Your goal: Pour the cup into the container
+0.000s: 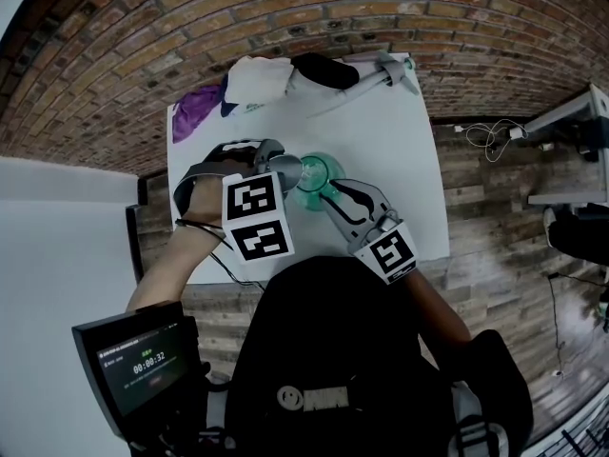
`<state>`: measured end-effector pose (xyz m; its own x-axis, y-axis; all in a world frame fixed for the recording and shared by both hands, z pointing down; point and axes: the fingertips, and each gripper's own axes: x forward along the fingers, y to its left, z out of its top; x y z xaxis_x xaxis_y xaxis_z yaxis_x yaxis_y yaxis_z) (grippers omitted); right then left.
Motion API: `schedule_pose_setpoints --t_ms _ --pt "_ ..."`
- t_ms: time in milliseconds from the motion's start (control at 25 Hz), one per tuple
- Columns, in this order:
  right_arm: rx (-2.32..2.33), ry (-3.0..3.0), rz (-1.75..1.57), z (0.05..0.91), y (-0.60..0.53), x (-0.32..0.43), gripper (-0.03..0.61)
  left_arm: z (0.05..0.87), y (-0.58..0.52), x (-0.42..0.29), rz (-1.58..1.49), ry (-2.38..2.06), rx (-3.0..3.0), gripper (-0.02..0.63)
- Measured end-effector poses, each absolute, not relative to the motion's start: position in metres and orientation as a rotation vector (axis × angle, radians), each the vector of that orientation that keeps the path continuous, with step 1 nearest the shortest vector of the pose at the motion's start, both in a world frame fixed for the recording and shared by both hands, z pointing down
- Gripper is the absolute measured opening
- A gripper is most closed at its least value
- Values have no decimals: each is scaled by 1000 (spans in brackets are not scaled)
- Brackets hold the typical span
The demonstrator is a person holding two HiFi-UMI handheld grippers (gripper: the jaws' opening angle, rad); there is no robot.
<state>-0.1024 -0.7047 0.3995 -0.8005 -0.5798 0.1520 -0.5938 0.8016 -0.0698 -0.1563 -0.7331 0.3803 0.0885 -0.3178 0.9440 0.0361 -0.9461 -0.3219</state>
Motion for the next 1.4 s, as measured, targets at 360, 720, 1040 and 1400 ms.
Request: schedule_pose_setpoints --t_ms 360,720,1040,1400 --pt "933 -2864 170 400 -705 -103 107 380 -733 -157 -1947 279 -2104 272" --pt "940 -2863 172 399 -705 -104 106 380 -733 -158 -1967 270 -2075 272" --pt "937 -2863 165 398 -706 -104 106 379 -735 -158 -1978 273 -2065 272" --pt "942 -2857 173 399 -707 -105 106 380 -736 -159 -1983 279 -2055 272"
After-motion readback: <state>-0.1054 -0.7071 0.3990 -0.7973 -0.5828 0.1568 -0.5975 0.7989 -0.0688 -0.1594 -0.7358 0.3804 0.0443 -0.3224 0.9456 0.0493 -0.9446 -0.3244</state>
